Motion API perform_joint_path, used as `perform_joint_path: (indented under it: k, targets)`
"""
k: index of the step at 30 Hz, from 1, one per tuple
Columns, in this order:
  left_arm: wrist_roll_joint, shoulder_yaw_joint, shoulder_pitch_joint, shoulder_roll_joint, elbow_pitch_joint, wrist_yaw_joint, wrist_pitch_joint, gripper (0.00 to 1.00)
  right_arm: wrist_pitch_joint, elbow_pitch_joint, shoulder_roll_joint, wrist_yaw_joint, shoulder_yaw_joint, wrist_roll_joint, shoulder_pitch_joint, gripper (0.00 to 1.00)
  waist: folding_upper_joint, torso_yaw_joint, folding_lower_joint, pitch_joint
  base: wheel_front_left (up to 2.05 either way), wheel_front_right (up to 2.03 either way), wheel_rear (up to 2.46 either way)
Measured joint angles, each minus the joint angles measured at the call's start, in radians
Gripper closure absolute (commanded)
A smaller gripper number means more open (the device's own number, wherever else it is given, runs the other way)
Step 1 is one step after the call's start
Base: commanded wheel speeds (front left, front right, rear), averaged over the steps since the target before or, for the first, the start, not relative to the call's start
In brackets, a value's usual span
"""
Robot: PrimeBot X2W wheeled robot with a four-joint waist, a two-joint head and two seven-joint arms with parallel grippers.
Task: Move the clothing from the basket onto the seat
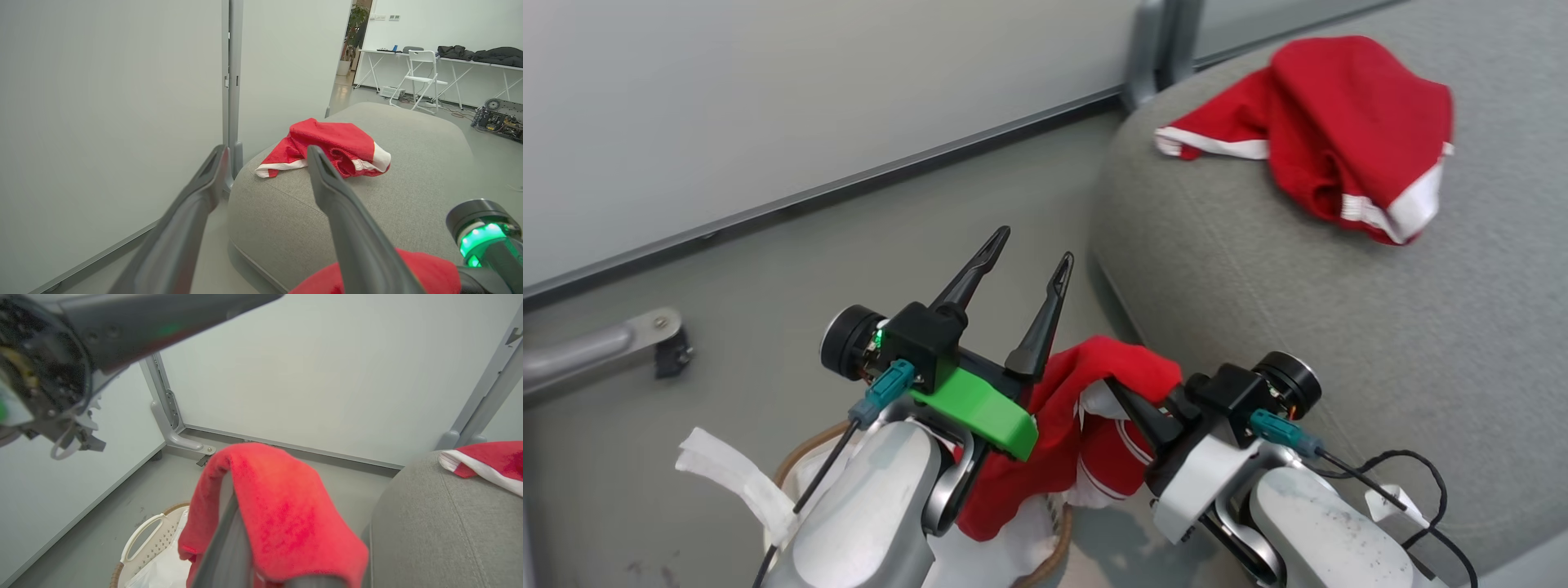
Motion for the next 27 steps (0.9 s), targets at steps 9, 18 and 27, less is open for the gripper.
perform_joint_path:
  k: [9, 18, 27]
  targets:
    - [0.01, 0.031, 0.025, 0.0, 0.002, 0.0, 0.0, 0.0, 0.0, -0.071, -0.006, 0.0, -0.079, -0.021, 0.059, 1.0, 0.0, -0.148, 0.0, -0.009, 0.0, 0.0, 0.0]
    - [0.014, 0.017, 0.012, 0.003, -0.01, -0.001, 0.0, 0.0, 0.0, -0.159, -0.082, 0.0, -0.219, -0.071, -0.012, 1.0, 0.0, -0.201, 0.0, 0.022, 0.0, 0.0, 0.0]
    - [0.017, -0.012, -0.017, 0.033, -0.025, -0.001, 0.0, 0.0, 0.0, -0.165, -0.296, 0.0, -0.334, -0.136, -0.334, 1.0, 0.0, -0.189, 0.0, 0.1, 0.0, 0.0, 0.0]
